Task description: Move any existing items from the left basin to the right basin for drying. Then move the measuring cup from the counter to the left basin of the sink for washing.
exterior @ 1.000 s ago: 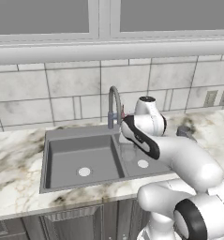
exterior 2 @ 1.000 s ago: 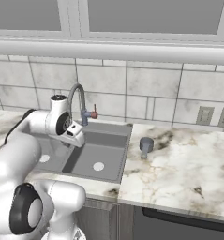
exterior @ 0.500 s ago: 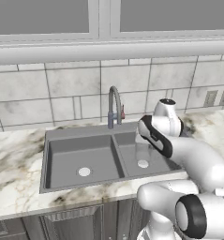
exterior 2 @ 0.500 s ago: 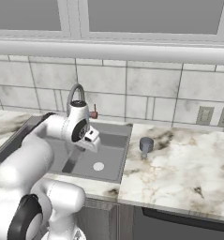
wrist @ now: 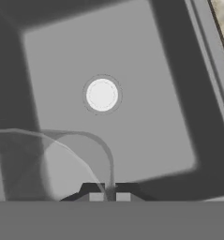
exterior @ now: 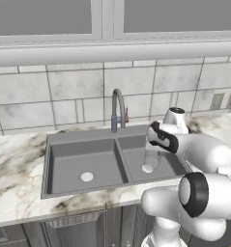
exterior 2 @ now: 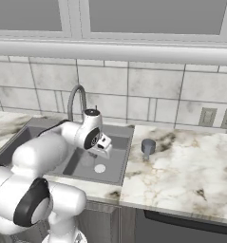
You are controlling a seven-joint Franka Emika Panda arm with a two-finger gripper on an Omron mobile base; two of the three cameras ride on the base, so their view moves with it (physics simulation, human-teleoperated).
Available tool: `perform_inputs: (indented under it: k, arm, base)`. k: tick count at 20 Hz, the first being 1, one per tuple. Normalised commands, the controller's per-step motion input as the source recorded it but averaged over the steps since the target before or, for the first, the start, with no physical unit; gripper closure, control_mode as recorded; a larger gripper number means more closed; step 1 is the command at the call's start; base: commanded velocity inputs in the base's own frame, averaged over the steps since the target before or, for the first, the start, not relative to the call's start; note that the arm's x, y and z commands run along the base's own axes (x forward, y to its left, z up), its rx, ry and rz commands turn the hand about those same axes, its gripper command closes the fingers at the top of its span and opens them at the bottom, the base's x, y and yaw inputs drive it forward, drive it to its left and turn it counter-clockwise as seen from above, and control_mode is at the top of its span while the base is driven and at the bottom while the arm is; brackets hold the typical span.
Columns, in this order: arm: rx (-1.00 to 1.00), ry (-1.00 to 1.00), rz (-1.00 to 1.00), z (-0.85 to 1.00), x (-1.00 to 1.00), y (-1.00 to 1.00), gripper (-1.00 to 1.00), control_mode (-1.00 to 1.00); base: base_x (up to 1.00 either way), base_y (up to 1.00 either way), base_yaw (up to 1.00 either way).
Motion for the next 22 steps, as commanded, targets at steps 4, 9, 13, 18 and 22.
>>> perform_inputs:
  k: [4,9,13,18,22]
  arm:
    - [0.00,0.09,0.00,-0.32,0.41,-0.09,1.00,-1.00]
    - [0.00,0.08,0.00,-0.28,0.42,0.00,1.00,-1.00]
    - [0.00,0.04,0.00,-0.23,0.37,0.00,1.00,-1.00]
    - [0.00,0.01,0.00,-0.31,0.25,-0.01,1.00,-1.00]
    - [0.00,0.00,0.00,-0.32,0.21,0.00,1.00,-1.00]
  base:
    - [0.00,0.00,0.00]
    - [0.00,0.00,0.00]
    - [0.00,0.00,0.00]
    - [0.00,0.00,0.00]
    - [0.00,0.00,0.00]
